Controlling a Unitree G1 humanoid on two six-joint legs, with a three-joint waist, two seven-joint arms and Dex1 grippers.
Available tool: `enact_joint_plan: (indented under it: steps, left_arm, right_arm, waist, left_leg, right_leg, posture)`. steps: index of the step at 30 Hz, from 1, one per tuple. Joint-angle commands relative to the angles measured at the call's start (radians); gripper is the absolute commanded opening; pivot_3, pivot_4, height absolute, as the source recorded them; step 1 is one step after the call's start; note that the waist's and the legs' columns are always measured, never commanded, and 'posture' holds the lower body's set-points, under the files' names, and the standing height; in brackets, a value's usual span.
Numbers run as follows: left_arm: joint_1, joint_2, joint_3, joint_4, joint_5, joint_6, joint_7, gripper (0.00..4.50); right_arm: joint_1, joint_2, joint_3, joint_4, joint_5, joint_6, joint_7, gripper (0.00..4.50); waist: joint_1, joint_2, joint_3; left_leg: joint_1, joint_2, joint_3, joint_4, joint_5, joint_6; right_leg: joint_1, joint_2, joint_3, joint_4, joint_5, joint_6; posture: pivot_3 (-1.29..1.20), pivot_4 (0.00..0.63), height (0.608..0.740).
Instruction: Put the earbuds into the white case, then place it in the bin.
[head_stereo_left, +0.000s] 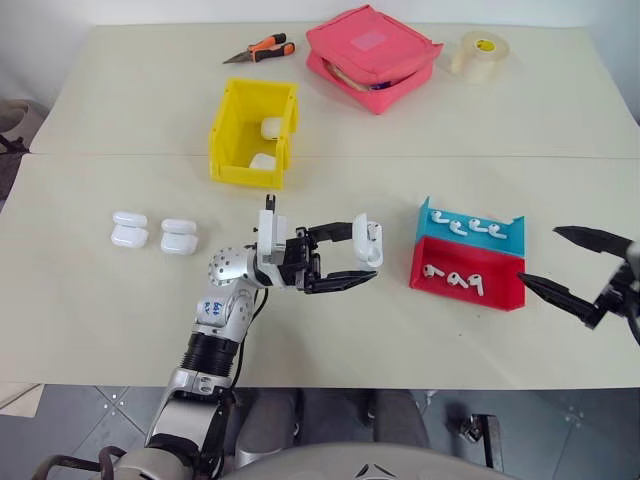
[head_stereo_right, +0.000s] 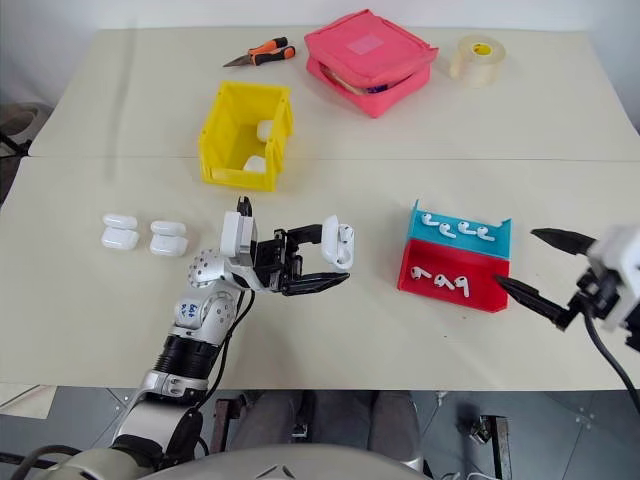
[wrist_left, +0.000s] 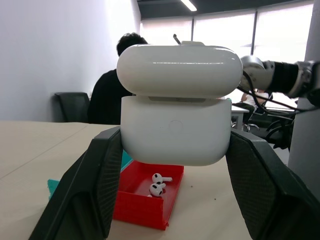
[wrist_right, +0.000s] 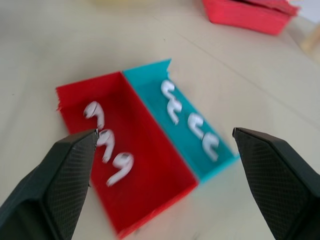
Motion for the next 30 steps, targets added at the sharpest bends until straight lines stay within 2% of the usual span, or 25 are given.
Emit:
enact_joint_plan:
  steps: [1, 6, 12, 18, 25, 28, 30]
  left_arm:
    - [-0.008, -0.012, -0.006, -0.002, 0.006, -0.024, 0.008, 2.76]
    - [0.003, -0.028, -0.012, -0.007, 0.009, -0.034, 0.018, 2.76]
    - [0.006, -0.054, -0.014, 0.0, 0.011, -0.048, 0.04, 2.76]
    - [0.022, -0.063, -0.017, -0.015, 0.011, -0.051, 0.064, 2.76]
    - [0.036, -0.062, -0.021, -0.033, 0.011, -0.055, 0.085, 2.76]
    - [0.039, -0.06, -0.022, -0.038, 0.01, -0.055, 0.09, 2.76]
    - [0.039, -0.058, -0.022, -0.04, 0.009, -0.055, 0.091, 2.76]
  right_arm:
    - [-0.154, -0.109, 0.116, 0.05, -0.029, 0.133, -0.01, 4.49]
    - [-0.445, -0.222, 0.396, 0.171, -0.172, 0.252, 0.011, 4.49]
    - [-0.664, -0.194, 0.63, 0.329, -0.368, 0.18, 0.07, 4.49]
    - [-0.802, -0.114, 0.736, 0.463, -0.463, 0.104, 0.138, 4.49]
    - [-0.859, -0.072, 0.787, 0.552, -0.528, 0.057, 0.223, 4.49]
    - [-0.869, -0.069, 0.797, 0.581, -0.554, 0.048, 0.24, 3.93]
    - [-0.877, -0.067, 0.797, 0.599, -0.568, 0.042, 0.247, 3.29]
  waist:
    - [0.003, 0.0, 0.0]
    - [0.002, 0.0, 0.0]
    - [0.001, 0.0, 0.0]
    - [-0.002, 0.0, 0.0]
    - [0.001, 0.0, 0.0]
    - [-0.001, 0.0, 0.0]
    - [-0.001, 0.0, 0.0]
  left_leg:
    - [-0.001, 0.0, 0.0, 0.0, 0.0, 0.0]
    - [-0.003, 0.0, -0.002, 0.001, 0.0, 0.0]
    - [-0.006, -0.001, -0.002, 0.001, 0.0, 0.0]
    - [-0.005, -0.001, -0.002, 0.001, 0.0, 0.0]
    - [-0.006, -0.001, -0.002, 0.001, 0.0, 0.0]
    - [-0.006, -0.001, -0.002, 0.001, 0.0, 0.0]
    - [-0.005, -0.001, -0.002, 0.001, 0.0, 0.0]
  right_leg:
    - [-0.001, 0.0, 0.0, 0.0, 0.0, 0.0]
    - [-0.001, -0.001, -0.002, -0.002, 0.0, 0.0]
    - [-0.002, -0.001, -0.004, -0.003, 0.0, 0.0]
    - [-0.002, -0.001, -0.004, -0.002, 0.0, 0.001]
    - [-0.002, -0.001, -0.004, -0.003, 0.0, 0.001]
    - [-0.002, -0.001, -0.004, -0.003, 0.0, 0.001]
    - [-0.002, -0.001, -0.004, -0.002, 0.0, 0.001]
  posture:
    - [0.0, 0.15, 0.74]
    - [0.0, 0.15, 0.74]
    - [0.0, 0.15, 0.74]
    - [0.0, 0.15, 0.74]
    - [0.0, 0.15, 0.74]
    - [0.0, 0.15, 0.74]
    - [0.0, 0.15, 0.74]
